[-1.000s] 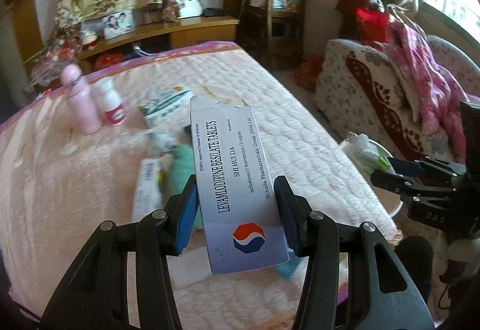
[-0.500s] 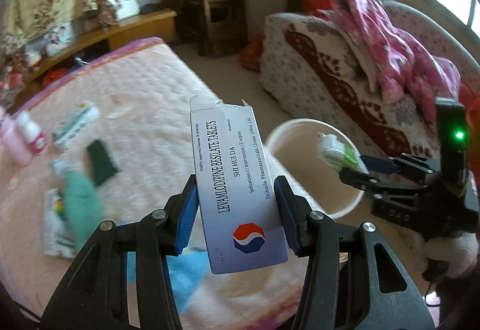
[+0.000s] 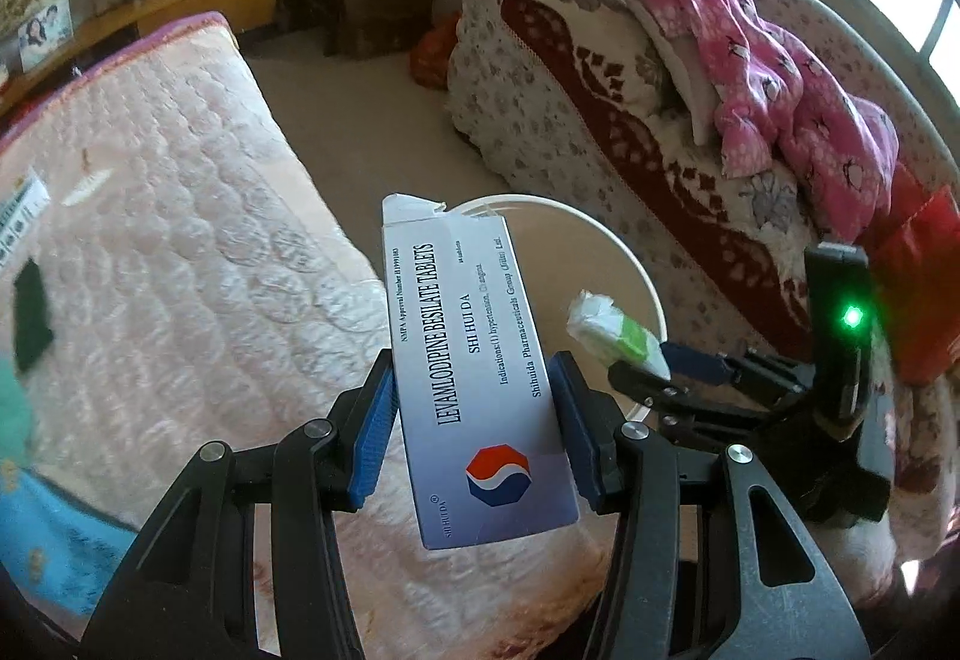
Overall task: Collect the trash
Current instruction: 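Open left gripper dropping medicine box into bucket while right gripper drops tissue packet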
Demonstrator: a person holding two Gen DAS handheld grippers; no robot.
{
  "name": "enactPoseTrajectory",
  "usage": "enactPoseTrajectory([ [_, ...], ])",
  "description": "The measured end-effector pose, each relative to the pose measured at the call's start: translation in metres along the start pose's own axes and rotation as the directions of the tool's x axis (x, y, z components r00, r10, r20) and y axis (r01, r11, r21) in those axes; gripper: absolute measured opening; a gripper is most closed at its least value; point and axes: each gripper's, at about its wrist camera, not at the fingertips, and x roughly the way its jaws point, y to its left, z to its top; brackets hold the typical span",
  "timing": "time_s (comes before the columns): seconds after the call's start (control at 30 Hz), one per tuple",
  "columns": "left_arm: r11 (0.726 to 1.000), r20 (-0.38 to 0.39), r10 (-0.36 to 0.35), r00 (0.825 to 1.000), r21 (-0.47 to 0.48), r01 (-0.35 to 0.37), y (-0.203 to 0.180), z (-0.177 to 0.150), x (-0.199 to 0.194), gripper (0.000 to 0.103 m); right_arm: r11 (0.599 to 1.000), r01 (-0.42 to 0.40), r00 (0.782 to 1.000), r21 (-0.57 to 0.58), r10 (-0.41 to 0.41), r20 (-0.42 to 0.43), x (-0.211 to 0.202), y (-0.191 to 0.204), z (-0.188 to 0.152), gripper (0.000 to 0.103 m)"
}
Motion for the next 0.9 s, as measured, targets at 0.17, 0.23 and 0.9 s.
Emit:
enactPoseTrajectory([
  [0.17,0.996,0.003,-0.073,0.997,-0.044,0.073,0.004,0.006,0.010,0.058,0.998,-0.006,1.000,0.069,0.006,-0.001,0.008,-0.011,0.002,0.067],
  [0.23,0.994,0.004,-0.089,0.996,-0.064,0.089,0.007,0.005,0.009,0.058,0.997,-0.011,1.000,0.078,0.012,-0.005,0.008,-0.012,0.000,0.067],
  [0.9,0.997,0.079,0.057,0.995,-0.061,-0.052,0.038,-0.018,-0.044,0.058,1.000,-0.023,1.000,-0.014,0.023,0.014,-0.013,0.030,0.002,0.068],
])
